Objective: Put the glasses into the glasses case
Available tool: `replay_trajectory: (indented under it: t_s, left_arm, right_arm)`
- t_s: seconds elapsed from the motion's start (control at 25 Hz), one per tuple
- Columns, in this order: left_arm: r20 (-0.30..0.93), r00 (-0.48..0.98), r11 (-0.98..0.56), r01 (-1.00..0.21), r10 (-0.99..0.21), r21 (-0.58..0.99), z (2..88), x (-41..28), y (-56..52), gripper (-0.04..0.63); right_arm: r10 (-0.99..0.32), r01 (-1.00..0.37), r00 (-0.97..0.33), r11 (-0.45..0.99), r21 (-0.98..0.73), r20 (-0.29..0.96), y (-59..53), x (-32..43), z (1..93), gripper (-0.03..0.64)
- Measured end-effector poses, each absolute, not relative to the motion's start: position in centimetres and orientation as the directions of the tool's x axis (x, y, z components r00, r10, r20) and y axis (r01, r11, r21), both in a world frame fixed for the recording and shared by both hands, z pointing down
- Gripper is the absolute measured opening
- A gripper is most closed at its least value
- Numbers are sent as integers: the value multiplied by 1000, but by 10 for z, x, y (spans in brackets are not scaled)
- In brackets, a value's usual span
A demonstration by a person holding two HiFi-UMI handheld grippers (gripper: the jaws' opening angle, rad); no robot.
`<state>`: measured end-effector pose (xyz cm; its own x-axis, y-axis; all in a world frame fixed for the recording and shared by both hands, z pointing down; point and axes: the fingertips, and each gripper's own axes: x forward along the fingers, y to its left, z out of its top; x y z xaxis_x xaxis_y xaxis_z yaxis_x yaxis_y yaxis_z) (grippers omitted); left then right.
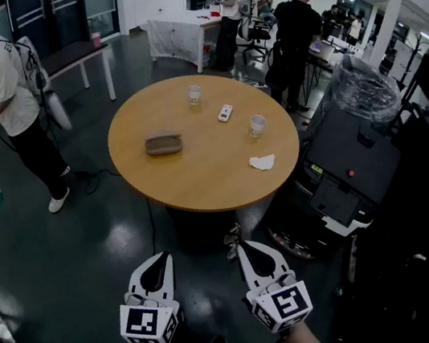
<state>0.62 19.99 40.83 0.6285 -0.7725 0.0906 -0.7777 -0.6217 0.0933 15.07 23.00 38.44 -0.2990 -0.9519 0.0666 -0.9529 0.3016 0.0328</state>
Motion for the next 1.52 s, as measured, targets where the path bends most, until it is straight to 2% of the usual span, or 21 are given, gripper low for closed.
replay_trajectory:
  t_s: [0.88,1.52]
  left_arm:
    - [97,626,-617,-780,-774,105,411,-15,159,6]
    - [84,617,-607,-786,-782,119,413,-85,57,6]
  right_arm:
    - [-933,-938,-336,343,39,132,176,115,392,-12]
    - [-942,-948,-312,318,30,124,70,49,395,-12]
